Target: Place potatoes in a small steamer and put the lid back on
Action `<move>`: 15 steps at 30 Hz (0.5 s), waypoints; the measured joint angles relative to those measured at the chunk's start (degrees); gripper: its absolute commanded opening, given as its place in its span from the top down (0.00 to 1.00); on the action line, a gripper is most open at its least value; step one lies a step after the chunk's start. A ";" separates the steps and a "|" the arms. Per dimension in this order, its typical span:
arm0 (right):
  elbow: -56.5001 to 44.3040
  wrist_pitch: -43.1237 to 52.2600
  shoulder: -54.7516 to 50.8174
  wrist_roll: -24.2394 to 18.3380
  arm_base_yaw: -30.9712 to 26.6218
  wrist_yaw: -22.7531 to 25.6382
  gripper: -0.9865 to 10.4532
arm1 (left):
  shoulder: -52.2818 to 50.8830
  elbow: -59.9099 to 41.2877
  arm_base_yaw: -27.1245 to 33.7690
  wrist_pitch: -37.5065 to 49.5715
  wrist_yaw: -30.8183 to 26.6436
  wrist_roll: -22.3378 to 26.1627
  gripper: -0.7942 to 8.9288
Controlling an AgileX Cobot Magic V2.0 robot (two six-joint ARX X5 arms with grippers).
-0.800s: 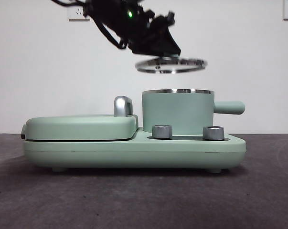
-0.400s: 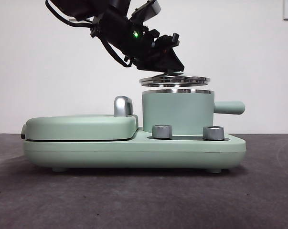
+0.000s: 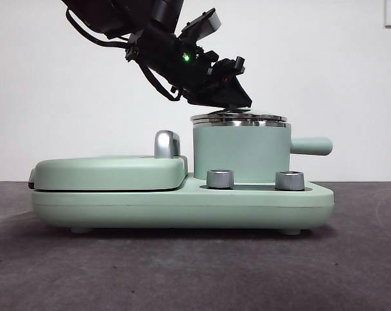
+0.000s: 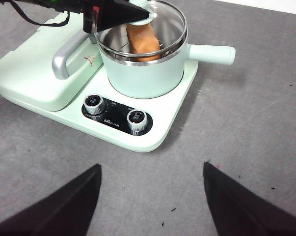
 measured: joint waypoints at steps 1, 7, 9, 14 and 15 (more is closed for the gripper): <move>0.00 0.00 0.00 0.00 0.00 0.00 0.63 | 0.00 0.00 0.00 0.00 0.28 0.00 0.90; 0.00 0.00 0.00 0.00 0.00 0.02 0.63 | 0.00 0.00 -0.44 0.00 1.03 0.00 0.90; 0.00 0.00 0.00 0.00 0.00 0.02 0.63 | 0.00 0.00 -0.46 0.02 1.05 0.00 0.90; 0.00 0.00 0.00 0.00 0.00 0.00 0.63 | 0.11 0.00 -0.46 0.02 1.05 -0.02 0.90; 0.00 0.00 0.00 0.00 0.00 0.00 0.63 | 0.13 0.00 -0.46 0.00 1.05 -0.02 0.90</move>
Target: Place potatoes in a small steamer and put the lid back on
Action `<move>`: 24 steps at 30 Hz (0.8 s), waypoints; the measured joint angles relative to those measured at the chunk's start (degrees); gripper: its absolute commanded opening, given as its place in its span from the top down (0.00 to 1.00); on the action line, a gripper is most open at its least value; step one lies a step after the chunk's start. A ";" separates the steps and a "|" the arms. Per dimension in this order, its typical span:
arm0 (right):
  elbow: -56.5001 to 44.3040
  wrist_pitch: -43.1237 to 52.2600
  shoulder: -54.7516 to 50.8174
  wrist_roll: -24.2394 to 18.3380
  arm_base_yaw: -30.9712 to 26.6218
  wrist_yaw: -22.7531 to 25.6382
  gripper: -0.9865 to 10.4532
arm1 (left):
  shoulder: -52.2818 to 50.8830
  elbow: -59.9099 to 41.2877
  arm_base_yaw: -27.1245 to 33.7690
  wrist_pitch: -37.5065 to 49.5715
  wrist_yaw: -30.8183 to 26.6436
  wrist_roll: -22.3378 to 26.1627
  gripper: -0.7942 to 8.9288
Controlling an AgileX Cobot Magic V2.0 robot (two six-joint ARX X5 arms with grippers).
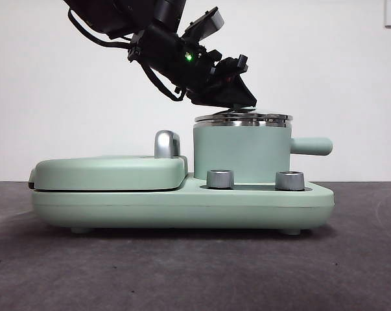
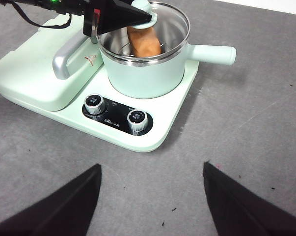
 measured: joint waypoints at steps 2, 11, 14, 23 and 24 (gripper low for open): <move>0.00 0.00 0.00 0.00 0.00 0.00 0.63 | 0.00 0.00 0.00 -0.11 -0.02 0.00 0.90; 0.00 0.00 0.00 0.00 0.00 0.00 0.63 | 0.02 0.09 0.00 -1.07 -0.17 0.02 0.90; 0.00 0.00 0.00 0.00 0.00 0.00 0.63 | 0.02 0.17 0.00 -1.25 -0.22 0.04 0.90; 0.00 0.00 0.00 0.02 0.00 0.02 0.63 | 0.26 2.29 0.00 -5.11 -0.63 1.75 0.90; 0.00 0.00 0.00 0.02 0.00 0.00 0.63 | 0.26 2.64 0.00 -5.81 -0.66 1.95 0.90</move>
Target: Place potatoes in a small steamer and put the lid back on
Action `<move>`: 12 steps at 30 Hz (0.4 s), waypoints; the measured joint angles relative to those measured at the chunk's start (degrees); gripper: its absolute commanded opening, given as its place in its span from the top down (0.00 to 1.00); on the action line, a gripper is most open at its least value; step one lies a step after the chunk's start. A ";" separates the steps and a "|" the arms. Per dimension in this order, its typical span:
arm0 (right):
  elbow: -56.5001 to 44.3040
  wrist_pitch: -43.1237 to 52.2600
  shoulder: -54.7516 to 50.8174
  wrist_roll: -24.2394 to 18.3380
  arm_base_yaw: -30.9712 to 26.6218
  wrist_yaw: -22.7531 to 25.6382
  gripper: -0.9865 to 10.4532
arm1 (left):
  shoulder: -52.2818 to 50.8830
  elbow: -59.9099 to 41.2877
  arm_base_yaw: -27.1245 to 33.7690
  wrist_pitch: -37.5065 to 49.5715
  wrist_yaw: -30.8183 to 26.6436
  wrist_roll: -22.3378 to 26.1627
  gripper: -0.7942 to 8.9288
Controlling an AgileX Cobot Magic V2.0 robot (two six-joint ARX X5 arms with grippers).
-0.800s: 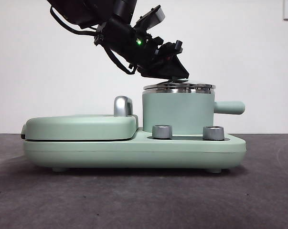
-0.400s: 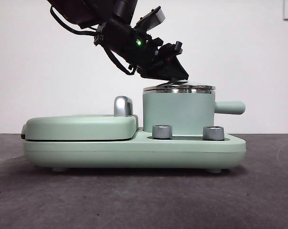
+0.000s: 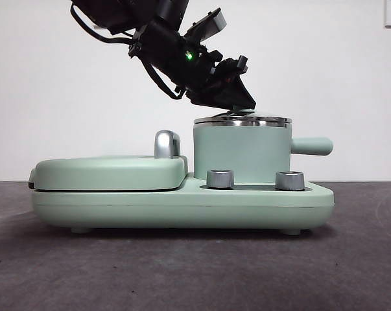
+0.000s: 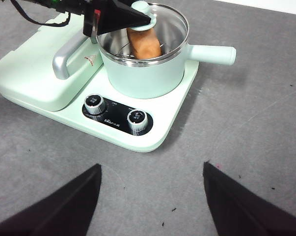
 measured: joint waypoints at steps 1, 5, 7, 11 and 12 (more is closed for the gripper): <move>0.00 0.00 0.00 -0.02 0.00 0.02 0.63 | 0.00 0.26 0.00 -0.52 0.00 0.11 0.90; 0.00 0.00 0.00 -0.02 0.00 0.02 0.63 | 0.02 1.33 0.00 -2.80 0.00 1.14 0.90; 0.00 -0.02 0.00 -0.02 0.00 0.02 0.63 | 0.02 1.40 0.00 -2.82 0.00 1.40 0.90; 0.00 0.00 0.00 0.00 0.00 0.02 0.63 | 0.02 1.40 0.00 -2.84 0.00 1.51 0.90; 0.00 0.00 0.00 0.00 0.00 0.02 0.63 | 0.02 1.40 0.00 -2.84 0.02 1.53 0.90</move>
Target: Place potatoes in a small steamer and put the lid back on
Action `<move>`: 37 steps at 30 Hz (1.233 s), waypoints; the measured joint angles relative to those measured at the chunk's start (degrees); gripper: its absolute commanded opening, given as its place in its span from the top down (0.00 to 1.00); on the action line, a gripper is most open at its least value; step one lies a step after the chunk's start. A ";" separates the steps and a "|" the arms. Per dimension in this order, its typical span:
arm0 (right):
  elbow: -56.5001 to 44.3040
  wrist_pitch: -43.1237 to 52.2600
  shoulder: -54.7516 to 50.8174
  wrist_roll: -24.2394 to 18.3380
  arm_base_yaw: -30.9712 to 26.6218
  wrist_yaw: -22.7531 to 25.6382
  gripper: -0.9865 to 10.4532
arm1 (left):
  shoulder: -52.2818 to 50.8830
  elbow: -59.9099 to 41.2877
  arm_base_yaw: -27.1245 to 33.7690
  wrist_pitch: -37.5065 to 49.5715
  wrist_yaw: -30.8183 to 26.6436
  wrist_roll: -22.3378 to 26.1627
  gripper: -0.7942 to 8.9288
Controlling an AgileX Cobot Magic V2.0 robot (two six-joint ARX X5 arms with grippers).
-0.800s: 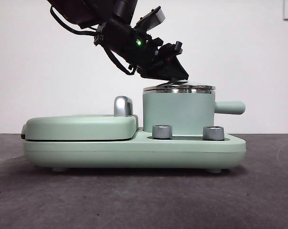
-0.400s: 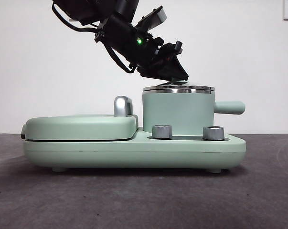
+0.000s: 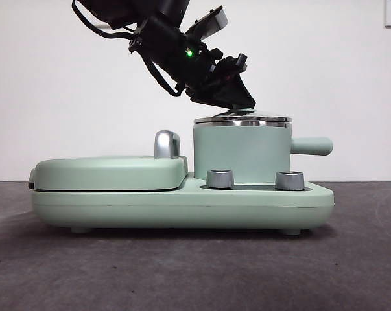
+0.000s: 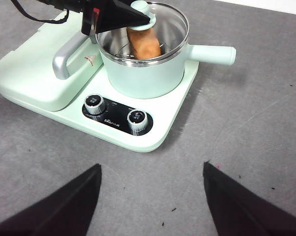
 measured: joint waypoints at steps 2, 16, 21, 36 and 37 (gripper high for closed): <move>0.00 -0.02 0.00 0.00 0.00 0.00 0.63 | 0.00 0.00 0.00 0.00 -0.02 0.00 0.90; 0.00 0.00 0.00 0.00 0.00 0.00 0.63 | 0.00 0.00 0.00 -0.02 -0.02 0.00 0.90; 0.00 0.00 0.00 0.00 0.00 -0.02 0.63 | 0.00 0.00 0.00 -0.02 -0.02 0.00 0.90; 0.00 0.00 0.00 -0.02 0.00 -0.04 0.63 | 0.00 0.22 0.00 0.46 -0.02 0.66 0.59; 0.00 -0.02 0.00 -0.02 0.00 -0.04 0.63 | 0.00 0.22 0.00 0.46 -0.02 0.63 0.59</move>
